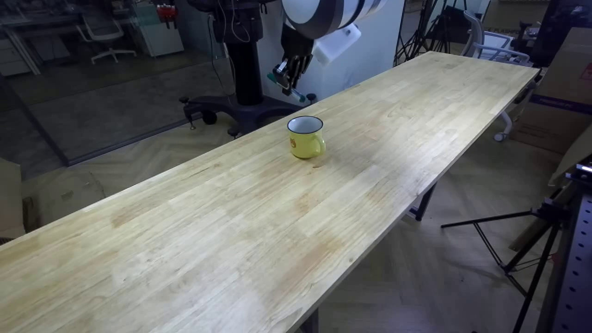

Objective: Take the marker from the table and place it in the yellow cup

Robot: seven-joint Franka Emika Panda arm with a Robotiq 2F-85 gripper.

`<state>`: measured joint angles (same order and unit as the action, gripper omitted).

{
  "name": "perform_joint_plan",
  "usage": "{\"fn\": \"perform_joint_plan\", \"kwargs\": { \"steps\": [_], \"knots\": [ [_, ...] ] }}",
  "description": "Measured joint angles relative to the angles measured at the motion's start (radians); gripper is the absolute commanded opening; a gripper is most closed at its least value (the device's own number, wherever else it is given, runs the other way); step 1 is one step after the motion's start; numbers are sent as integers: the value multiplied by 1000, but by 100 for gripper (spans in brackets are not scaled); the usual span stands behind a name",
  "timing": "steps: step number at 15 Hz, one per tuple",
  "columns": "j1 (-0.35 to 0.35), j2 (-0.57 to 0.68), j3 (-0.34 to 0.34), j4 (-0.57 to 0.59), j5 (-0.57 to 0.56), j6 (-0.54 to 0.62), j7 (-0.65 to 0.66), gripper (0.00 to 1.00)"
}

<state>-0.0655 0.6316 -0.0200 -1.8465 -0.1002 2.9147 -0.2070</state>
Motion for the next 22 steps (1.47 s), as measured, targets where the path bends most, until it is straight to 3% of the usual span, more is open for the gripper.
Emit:
{"fn": "perform_joint_plan", "kwargs": {
  "steps": [7,20,21,22],
  "knots": [
    [34,58,-35,-2,-1,63,42,5],
    [195,97,-189,-41,-3,155,129,5],
    [210,98,-204,-50,-3,162,135,45],
    [224,98,-217,-59,-3,170,143,47]
  ]
}}
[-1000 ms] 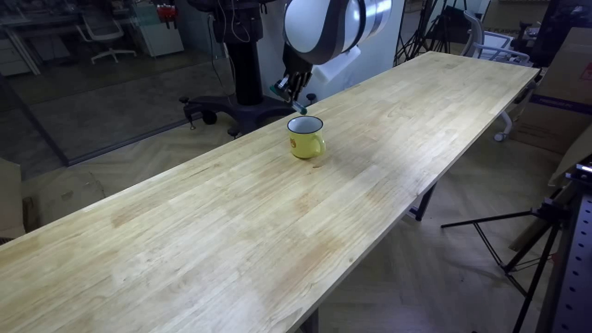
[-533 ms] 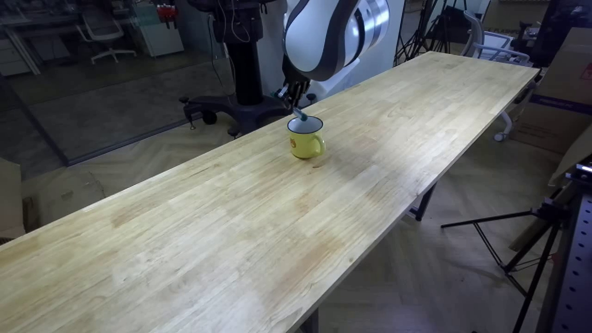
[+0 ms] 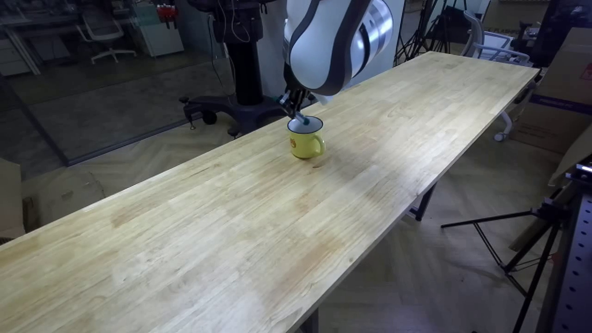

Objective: Take the marker from the table and place it in the yellow cup

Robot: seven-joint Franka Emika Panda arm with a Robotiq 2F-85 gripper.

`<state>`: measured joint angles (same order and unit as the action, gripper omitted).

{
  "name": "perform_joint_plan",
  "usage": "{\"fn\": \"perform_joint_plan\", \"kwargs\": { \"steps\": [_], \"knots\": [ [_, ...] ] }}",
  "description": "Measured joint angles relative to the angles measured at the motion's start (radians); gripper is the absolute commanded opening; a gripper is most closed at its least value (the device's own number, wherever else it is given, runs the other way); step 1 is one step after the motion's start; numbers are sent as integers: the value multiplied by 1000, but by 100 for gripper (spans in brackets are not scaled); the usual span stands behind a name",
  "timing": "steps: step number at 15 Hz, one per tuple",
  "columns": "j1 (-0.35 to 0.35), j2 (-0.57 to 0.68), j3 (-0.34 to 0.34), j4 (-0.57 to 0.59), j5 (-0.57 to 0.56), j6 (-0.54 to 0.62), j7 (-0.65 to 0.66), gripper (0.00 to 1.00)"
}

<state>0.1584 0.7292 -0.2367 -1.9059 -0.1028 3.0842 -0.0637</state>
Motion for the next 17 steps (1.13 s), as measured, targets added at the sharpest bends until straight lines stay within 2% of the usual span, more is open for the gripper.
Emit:
{"fn": "perform_joint_plan", "kwargs": {
  "steps": [8,15,17],
  "knots": [
    [77,0,-78,-46,1,31,46,100],
    [110,-2,-116,-55,4,41,65,100],
    [107,-18,-105,-57,7,-36,68,100]
  ]
}}
